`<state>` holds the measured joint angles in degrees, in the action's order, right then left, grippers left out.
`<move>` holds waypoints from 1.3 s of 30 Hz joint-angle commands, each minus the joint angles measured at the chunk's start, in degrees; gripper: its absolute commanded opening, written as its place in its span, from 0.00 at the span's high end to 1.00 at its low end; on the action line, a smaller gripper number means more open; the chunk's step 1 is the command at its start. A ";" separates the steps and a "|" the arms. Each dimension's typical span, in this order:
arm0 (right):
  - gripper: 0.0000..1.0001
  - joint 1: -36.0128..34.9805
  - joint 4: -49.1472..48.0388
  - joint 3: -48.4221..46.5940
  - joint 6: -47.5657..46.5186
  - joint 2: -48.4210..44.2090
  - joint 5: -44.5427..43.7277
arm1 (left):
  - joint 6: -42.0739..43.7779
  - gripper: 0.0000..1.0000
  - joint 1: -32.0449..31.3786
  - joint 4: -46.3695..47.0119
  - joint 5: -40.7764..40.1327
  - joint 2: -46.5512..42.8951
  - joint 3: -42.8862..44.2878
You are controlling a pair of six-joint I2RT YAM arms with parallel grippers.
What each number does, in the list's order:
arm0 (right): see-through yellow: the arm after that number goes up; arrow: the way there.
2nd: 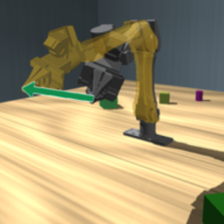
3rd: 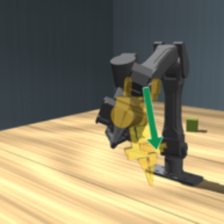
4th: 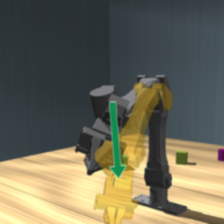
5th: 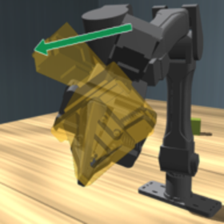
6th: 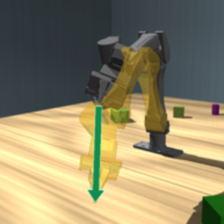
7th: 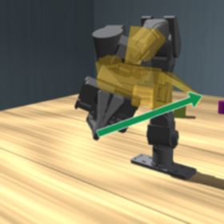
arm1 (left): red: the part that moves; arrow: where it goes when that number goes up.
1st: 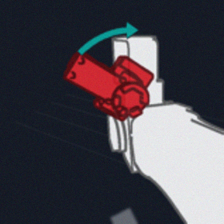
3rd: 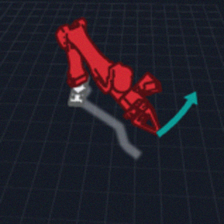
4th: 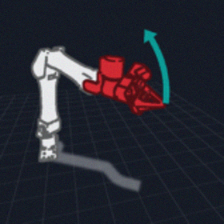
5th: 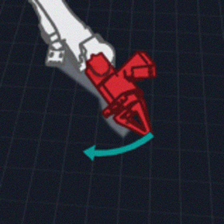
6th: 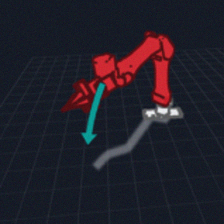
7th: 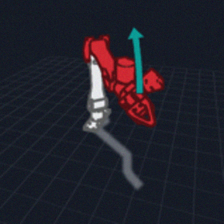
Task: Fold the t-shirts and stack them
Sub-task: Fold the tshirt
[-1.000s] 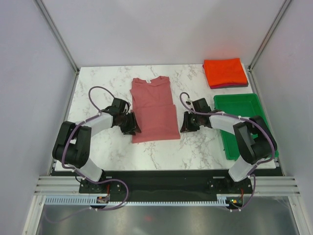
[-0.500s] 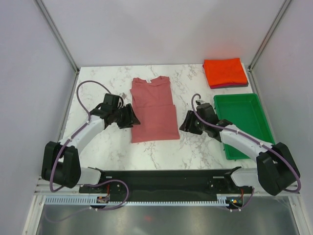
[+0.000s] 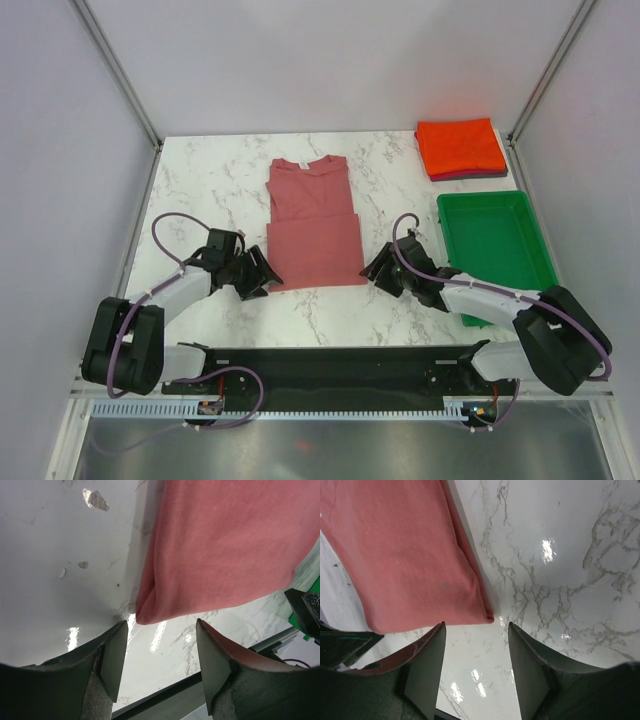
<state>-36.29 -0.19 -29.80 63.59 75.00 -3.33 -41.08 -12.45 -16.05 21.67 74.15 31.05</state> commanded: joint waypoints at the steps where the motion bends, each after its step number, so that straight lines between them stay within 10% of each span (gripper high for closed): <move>1: 0.39 -0.79 -6.58 0.18 5.05 2.25 -2.55 | -4.97 0.36 0.14 6.47 0.31 0.12 -1.87; 17: 0.52 -4.58 -8.07 3.52 8.83 5.94 -8.44 | -6.56 0.54 0.05 8.06 -5.06 -0.15 -5.30; 25: 0.97 -4.66 -6.94 4.40 7.52 5.77 -10.46 | -6.91 0.97 0.05 8.32 -5.59 -0.23 -5.47; 39: 1.00 -7.56 2.29 6.16 -0.31 -9.25 -15.29 | -6.82 0.98 -0.56 2.88 -2.69 -12.70 -6.53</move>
<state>-42.87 -3.49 -24.99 65.84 70.65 -14.00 -47.35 -12.86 -10.94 18.57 65.60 24.88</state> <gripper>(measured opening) 0.010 0.039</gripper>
